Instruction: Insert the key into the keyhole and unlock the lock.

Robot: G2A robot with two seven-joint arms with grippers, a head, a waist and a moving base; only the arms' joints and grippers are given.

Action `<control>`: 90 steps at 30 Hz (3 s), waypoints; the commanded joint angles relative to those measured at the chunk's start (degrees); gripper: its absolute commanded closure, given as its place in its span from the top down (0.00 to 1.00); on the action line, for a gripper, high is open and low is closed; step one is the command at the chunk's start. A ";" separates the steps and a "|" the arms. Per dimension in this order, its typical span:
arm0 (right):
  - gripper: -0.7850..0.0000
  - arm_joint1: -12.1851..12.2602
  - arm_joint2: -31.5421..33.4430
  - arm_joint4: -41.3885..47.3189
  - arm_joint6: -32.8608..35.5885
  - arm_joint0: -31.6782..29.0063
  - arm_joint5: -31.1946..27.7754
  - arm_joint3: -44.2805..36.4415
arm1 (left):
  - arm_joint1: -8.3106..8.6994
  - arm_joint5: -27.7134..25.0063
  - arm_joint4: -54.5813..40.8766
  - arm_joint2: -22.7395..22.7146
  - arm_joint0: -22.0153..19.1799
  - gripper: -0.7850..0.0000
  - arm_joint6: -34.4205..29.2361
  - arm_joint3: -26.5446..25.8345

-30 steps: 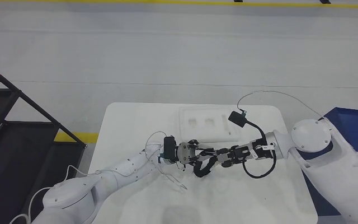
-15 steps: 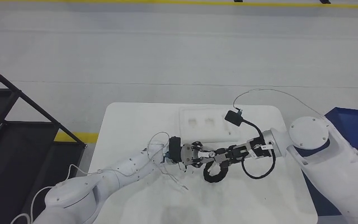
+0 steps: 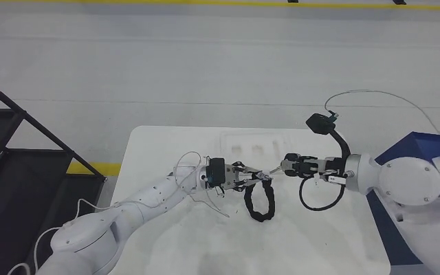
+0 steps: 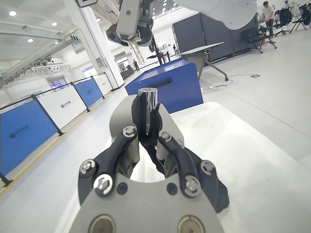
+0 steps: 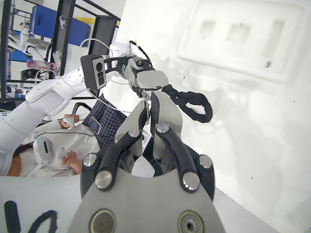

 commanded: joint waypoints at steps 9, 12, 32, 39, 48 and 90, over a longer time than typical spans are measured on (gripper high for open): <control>0.00 0.33 1.29 -3.10 -1.81 -1.97 5.64 -4.50 | 0.98 2.39 -0.55 -2.94 2.04 0.00 -4.50 -4.16; 0.00 0.33 1.29 -3.10 -1.81 -1.97 5.64 -4.50 | 0.98 2.39 -0.55 -2.94 2.04 0.00 -4.50 -4.16; 0.00 1.89 -0.54 -17.17 -2.89 -1.96 17.47 -11.57 | 2.97 1.37 0.28 -10.44 7.26 0.00 -21.06 -19.60; 0.00 2.59 -3.45 -19.75 -4.67 -0.17 19.25 -11.57 | 3.05 1.17 0.61 -12.74 9.10 0.00 -23.38 -20.97; 0.00 4.41 -6.88 -22.58 -5.41 0.72 20.00 -11.57 | 2.61 0.73 1.31 -14.97 10.30 0.00 -25.63 -21.53; 0.00 11.04 -14.39 -8.14 -12.79 8.44 27.37 -11.57 | -1.61 -1.13 2.73 -17.93 10.99 0.00 -28.68 -16.88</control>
